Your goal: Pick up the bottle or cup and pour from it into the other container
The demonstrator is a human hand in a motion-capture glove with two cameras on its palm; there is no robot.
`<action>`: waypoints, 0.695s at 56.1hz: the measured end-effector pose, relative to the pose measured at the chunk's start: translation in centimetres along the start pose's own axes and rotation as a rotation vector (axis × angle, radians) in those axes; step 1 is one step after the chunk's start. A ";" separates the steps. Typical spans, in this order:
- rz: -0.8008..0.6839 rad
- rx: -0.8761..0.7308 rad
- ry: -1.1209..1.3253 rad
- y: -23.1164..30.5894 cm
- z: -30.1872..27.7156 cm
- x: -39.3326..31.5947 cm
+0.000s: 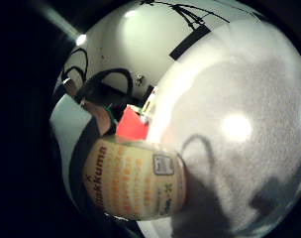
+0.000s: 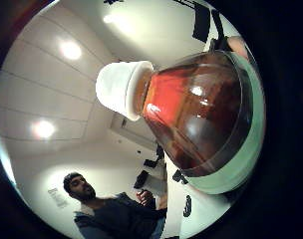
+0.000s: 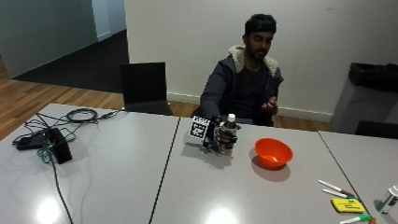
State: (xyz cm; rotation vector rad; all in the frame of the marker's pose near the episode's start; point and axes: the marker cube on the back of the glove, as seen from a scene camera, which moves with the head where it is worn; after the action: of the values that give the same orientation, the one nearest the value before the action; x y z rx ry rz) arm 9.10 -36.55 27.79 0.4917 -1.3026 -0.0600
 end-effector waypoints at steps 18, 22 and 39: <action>0.037 0.072 0.067 -1.9 -0.3 -8.3; 0.070 -0.038 0.175 -2.4 -0.7 -12.0; 0.108 -0.025 0.899 -7.6 2.8 -21.3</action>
State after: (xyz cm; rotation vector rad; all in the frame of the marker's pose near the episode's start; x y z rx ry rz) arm 2.26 -37.53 6.08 0.3558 -0.4419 0.2158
